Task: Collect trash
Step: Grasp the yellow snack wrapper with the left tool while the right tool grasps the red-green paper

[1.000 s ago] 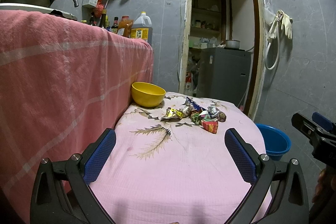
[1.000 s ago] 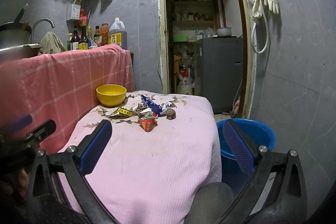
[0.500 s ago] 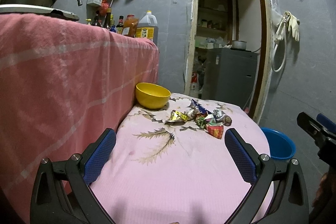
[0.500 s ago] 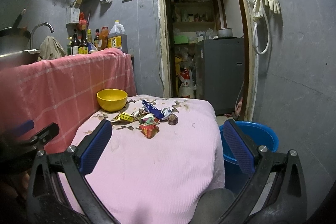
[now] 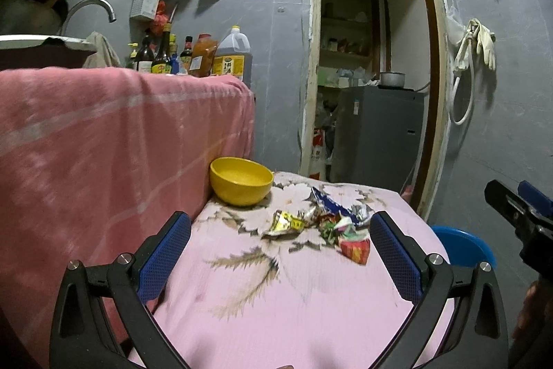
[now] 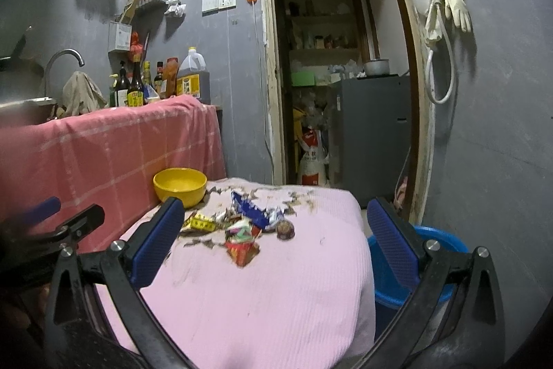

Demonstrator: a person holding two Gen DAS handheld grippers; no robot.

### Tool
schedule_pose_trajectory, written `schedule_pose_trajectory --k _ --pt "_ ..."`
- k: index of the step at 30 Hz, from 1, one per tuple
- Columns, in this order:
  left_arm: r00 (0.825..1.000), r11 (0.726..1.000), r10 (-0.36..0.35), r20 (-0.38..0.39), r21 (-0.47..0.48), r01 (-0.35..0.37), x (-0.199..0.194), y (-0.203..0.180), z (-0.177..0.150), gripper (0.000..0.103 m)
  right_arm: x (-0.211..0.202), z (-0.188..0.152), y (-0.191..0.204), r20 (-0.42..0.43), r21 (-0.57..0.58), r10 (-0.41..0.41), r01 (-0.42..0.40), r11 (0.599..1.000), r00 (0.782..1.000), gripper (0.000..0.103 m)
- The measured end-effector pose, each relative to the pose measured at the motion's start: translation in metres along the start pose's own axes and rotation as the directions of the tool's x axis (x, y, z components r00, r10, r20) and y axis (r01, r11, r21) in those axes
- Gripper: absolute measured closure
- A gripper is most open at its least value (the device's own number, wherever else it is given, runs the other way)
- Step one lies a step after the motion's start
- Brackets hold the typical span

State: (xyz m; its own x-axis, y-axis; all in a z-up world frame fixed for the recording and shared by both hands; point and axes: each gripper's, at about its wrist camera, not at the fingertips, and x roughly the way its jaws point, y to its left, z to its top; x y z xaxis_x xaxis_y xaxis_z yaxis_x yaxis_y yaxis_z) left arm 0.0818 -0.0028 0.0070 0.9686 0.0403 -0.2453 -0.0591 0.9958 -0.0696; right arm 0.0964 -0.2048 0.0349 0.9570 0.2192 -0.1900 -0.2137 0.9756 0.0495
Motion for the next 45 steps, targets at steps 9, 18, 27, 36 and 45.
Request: schedule_pose_trajectory --k 9,18,27,36,45 --pt "1.0 1.0 0.003 0.021 0.011 -0.003 0.05 0.007 0.015 0.001 0.05 0.014 -0.009 0.047 -0.018 0.012 -0.011 1.0 0.999 0.0" --pt "1.0 1.0 0.002 0.023 0.02 -0.002 0.092 0.019 0.019 0.001 0.096 0.01 -0.007 0.027 -0.023 0.021 -0.02 1.0 0.999 0.0" --pt "0.99 0.999 -0.03 -0.137 0.026 0.034 0.136 0.031 0.008 0.001 0.137 -0.006 -0.006 -0.098 -0.003 0.027 -0.027 1.0 0.995 0.0" --pt "0.935 0.998 -0.065 -0.349 -0.041 0.054 0.181 0.04 -0.007 0.003 0.189 -0.025 -0.008 -0.307 0.034 0.118 -0.113 0.993 0.944 0.0" --pt "0.855 0.99 -0.143 -0.499 -0.059 0.132 0.218 0.037 -0.014 0.022 0.223 -0.047 0.006 -0.476 0.051 0.203 -0.203 0.978 0.856 0.02"
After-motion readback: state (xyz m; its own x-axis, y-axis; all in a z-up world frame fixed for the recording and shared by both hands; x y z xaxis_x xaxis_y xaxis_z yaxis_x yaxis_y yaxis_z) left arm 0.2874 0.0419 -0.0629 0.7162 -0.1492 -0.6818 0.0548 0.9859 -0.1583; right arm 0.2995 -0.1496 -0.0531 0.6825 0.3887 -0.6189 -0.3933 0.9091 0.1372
